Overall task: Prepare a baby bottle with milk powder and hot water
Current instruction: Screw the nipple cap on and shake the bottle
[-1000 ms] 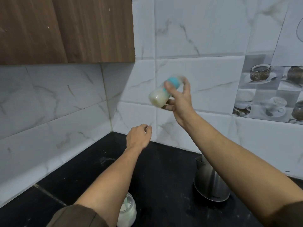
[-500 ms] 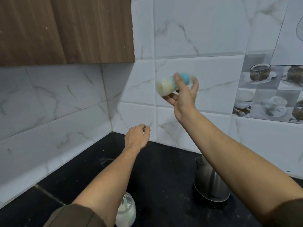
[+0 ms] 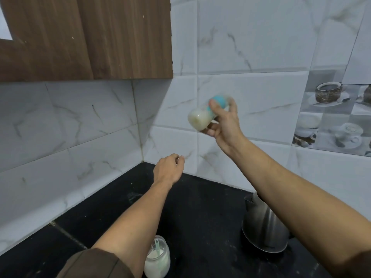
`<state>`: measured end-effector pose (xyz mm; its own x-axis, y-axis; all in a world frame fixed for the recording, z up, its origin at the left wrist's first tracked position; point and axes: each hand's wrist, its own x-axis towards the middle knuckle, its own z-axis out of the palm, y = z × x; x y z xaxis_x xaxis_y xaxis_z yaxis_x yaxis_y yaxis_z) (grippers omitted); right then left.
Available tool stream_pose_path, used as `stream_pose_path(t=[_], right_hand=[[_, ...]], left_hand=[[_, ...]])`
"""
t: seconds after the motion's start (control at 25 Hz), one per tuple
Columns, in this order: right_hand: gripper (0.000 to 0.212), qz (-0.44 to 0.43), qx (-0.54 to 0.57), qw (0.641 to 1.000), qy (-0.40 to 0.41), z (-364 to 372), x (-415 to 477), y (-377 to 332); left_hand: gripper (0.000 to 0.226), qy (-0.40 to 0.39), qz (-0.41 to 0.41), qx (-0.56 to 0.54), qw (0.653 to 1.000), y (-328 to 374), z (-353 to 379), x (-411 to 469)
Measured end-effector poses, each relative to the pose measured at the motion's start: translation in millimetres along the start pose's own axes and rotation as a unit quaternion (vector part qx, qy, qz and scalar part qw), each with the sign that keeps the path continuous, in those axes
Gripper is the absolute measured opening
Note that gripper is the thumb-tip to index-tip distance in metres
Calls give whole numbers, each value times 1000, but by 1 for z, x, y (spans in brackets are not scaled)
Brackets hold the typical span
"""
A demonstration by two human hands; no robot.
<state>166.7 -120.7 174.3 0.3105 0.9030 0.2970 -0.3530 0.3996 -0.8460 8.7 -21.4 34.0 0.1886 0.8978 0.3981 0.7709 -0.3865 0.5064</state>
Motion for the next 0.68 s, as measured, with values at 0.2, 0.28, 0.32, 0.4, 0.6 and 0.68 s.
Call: stream_pose_path(t=[0.2, 0.28, 0.32, 0.4, 0.6, 0.68], right_hand=[[77, -17, -88, 993, -80, 4, -17, 14], [79, -11, 47, 997, 60, 5, -5, 10], [81, -9, 80, 994, 76, 5, 0, 10], [81, 12, 16, 1000, 2, 6, -3, 11], [83, -33, -140, 978, -153, 8, -20, 11], [82, -45, -1, 999, 1, 9, -9, 2]], left_hand=[[39, -1, 2, -2, 1000, 0, 0, -2], [41, 2, 0, -3, 1000, -2, 0, -2], [41, 4, 0, 0, 1000, -2, -1, -3], [41, 1, 0, 3, 1000, -2, -2, -2], [38, -2, 5, 2, 1000, 2, -3, -3], [41, 0, 5, -1, 1000, -2, -3, -3]])
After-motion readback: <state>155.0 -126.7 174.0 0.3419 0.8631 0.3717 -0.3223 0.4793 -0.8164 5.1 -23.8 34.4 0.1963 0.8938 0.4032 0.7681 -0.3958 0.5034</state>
